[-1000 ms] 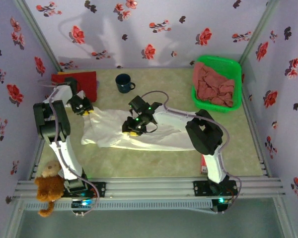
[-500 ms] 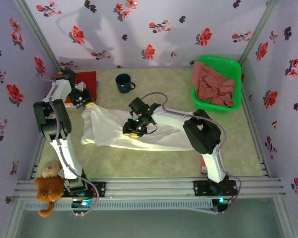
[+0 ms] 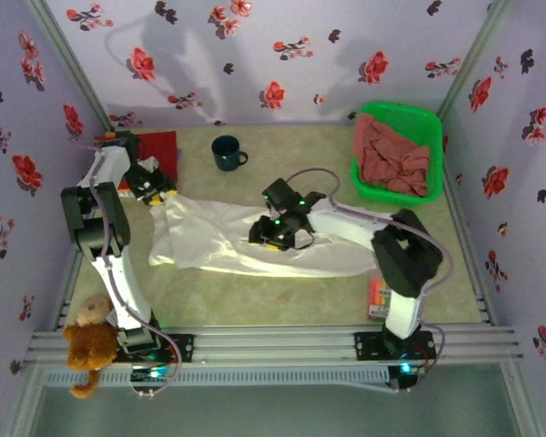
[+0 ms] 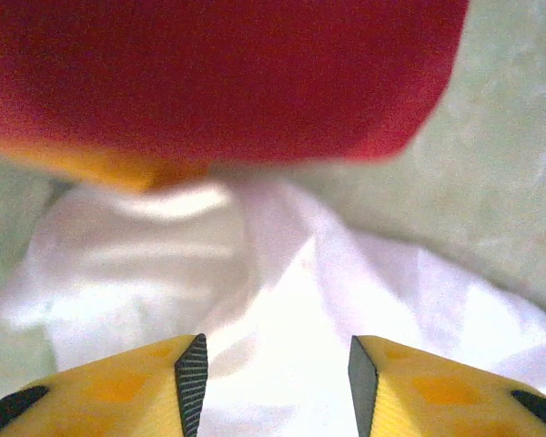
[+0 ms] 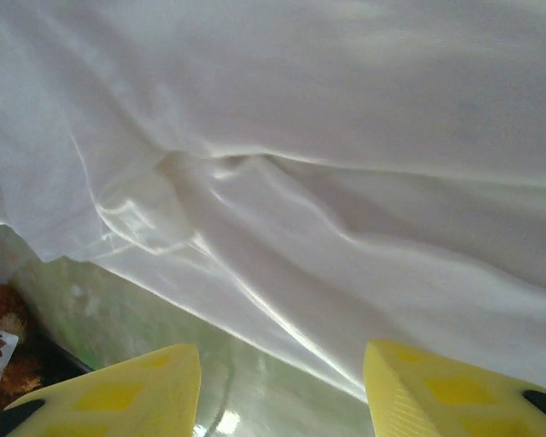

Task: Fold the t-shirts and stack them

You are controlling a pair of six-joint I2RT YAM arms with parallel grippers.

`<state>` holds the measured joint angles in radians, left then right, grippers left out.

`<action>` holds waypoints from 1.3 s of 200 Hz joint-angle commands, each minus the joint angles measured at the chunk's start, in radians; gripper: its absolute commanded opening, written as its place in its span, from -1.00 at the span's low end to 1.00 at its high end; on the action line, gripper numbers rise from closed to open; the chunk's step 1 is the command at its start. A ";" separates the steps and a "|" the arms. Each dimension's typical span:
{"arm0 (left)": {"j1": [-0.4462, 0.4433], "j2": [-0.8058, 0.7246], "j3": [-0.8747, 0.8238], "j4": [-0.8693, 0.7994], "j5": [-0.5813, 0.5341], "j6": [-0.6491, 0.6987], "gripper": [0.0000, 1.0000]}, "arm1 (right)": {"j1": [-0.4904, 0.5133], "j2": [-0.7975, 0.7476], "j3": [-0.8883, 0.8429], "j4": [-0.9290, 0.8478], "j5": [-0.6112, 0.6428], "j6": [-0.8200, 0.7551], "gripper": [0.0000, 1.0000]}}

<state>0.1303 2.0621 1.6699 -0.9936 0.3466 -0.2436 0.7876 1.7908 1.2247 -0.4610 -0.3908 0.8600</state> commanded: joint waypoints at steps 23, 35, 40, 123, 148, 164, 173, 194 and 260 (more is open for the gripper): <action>0.017 -0.248 -0.239 -0.138 -0.093 -0.035 -0.04 | -0.035 -0.166 -0.226 0.041 0.050 0.064 0.07; 0.022 -0.295 -0.321 -0.143 -0.095 -0.069 -0.04 | -0.037 -0.186 -0.281 0.079 0.038 0.086 0.07; 0.026 -0.313 -0.349 -0.142 -0.095 -0.087 -0.04 | -0.039 -0.192 -0.302 0.097 0.033 0.094 0.07; 0.049 -0.358 -0.633 0.087 0.015 -0.268 0.00 | -0.195 -0.206 -0.464 0.178 -0.063 0.057 0.11; 0.054 -0.342 -0.652 0.087 -0.057 -0.267 0.02 | -0.241 -0.179 -0.480 0.142 -0.083 0.039 0.11; 0.068 -0.347 -0.662 0.063 -0.101 -0.247 0.04 | -0.274 -0.163 -0.504 0.123 -0.097 0.034 0.11; 0.083 -0.349 -0.667 0.046 -0.112 -0.233 0.06 | -0.293 -0.161 -0.515 0.110 -0.099 0.029 0.11; 0.115 -0.356 -0.679 0.028 -0.130 -0.204 0.07 | -0.328 -0.183 -0.538 0.081 -0.084 0.016 0.11; 0.127 -0.387 -0.697 0.017 -0.070 -0.181 0.04 | -0.363 -0.261 -0.544 0.021 -0.060 -0.004 0.11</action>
<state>0.2501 1.7100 0.9913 -0.9501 0.2382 -0.4446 0.4362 1.5379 0.7204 -0.3367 -0.5297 0.8795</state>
